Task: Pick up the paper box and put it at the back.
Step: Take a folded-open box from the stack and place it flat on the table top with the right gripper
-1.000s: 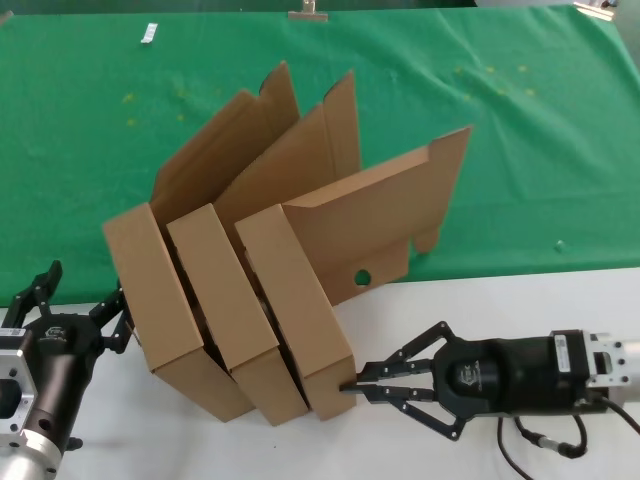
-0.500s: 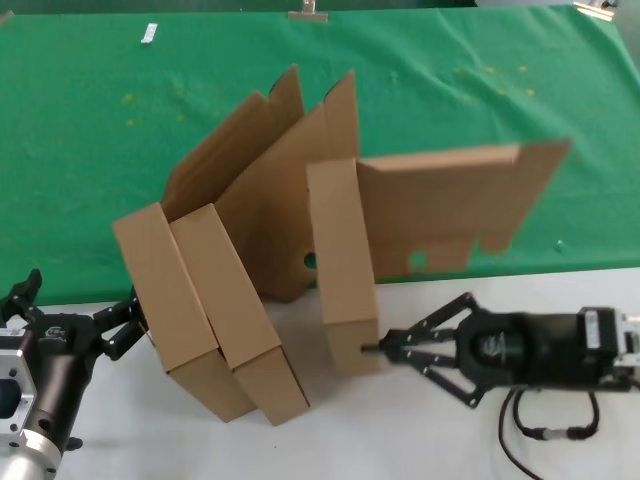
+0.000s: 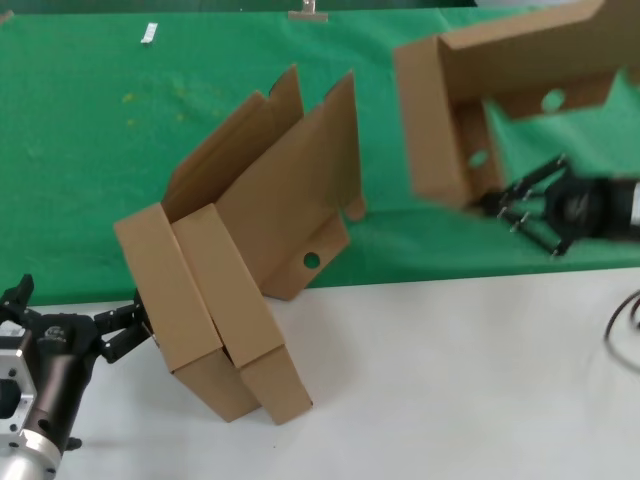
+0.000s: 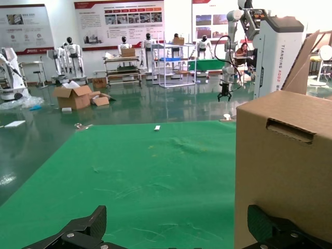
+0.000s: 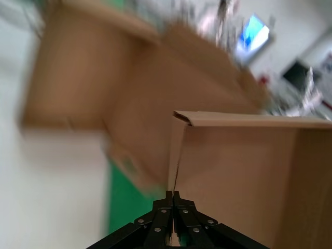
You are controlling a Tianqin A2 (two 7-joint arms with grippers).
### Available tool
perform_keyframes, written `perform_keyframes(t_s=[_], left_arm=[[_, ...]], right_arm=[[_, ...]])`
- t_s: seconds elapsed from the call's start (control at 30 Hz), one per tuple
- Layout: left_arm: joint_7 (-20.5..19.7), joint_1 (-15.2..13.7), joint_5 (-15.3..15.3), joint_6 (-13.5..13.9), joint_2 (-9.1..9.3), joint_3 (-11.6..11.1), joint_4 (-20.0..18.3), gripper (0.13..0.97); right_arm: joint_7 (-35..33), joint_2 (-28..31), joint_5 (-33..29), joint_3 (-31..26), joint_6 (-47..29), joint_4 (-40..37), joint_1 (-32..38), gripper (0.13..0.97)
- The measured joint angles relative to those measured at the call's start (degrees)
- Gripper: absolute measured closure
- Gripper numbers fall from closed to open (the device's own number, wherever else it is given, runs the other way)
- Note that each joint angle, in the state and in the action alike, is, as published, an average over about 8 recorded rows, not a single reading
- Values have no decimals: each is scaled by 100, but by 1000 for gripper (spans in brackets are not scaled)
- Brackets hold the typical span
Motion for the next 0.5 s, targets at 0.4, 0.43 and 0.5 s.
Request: perform_keyframes(t_s=[0.4,0.43,0.5], left_arm=[[0,0,0,0,0,0,0,132],[0,0,0,0,0,0,0,132],[0,0,0,0,0,0,0,132]], right_arm=[[401,3,-2173,-182,1996,-116,1561,941],[518,-5,-2374,-245,2074,-120,1676,941],[773,-24,-2766,-363,2198,-126,1887,941]])
